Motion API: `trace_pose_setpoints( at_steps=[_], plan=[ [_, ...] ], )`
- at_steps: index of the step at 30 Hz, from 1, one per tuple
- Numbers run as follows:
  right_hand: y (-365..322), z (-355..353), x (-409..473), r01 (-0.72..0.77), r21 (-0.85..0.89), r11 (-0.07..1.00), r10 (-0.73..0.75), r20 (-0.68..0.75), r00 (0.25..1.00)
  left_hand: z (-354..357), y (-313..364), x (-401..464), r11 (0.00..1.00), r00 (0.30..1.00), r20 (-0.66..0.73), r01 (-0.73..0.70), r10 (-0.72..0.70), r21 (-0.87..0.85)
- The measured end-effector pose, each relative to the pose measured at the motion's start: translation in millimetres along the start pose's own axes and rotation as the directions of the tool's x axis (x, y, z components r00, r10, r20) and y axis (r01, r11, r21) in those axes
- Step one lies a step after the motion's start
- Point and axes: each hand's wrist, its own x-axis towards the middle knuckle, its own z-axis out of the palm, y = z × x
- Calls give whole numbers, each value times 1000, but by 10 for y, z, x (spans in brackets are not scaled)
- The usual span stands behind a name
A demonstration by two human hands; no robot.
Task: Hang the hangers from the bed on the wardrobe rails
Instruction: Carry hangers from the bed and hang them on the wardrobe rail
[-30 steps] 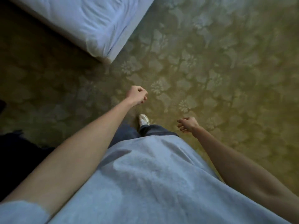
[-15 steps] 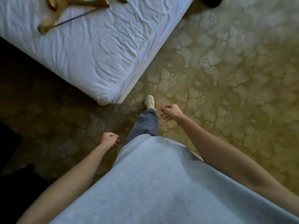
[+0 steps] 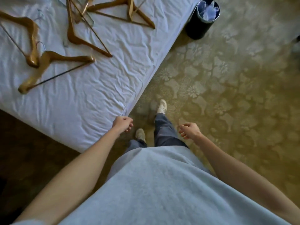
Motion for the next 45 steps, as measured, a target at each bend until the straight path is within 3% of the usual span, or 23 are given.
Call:
trace_pose_setpoints(
  at_steps=[6,10,20,28,34,42,45],
  plan=[
    [-74,-800,567,-241,57,969,242,-14,970,192,1799,715,990,990,43,-133,135,-47],
    [-539,-1361,1086,-284,60,957,283,13,959,237,2600,1067,996,996,31,-81,80,43],
    [-3145,-2372,2229,-8,104,995,4,40,999,-39,3494,1687,987,992,-14,123,-123,101],
    [-4829,-2579,2908,142,-58,988,-135,110,985,-293,4038,2310,963,966,-21,256,-258,-83],
    [-5853,-2587,3367,217,-301,929,-160,201,966,-504,4965,2890,946,975,-11,211,-221,-247],
    [-7321,-2412,4315,408,-377,831,-334,247,910,-691,6250,3956,824,958,-109,167,-265,-541],
    [-7648,-2339,4499,494,-415,764,-448,209,869,-817,6564,4201,864,913,-296,106,-281,-492]
  ],
)
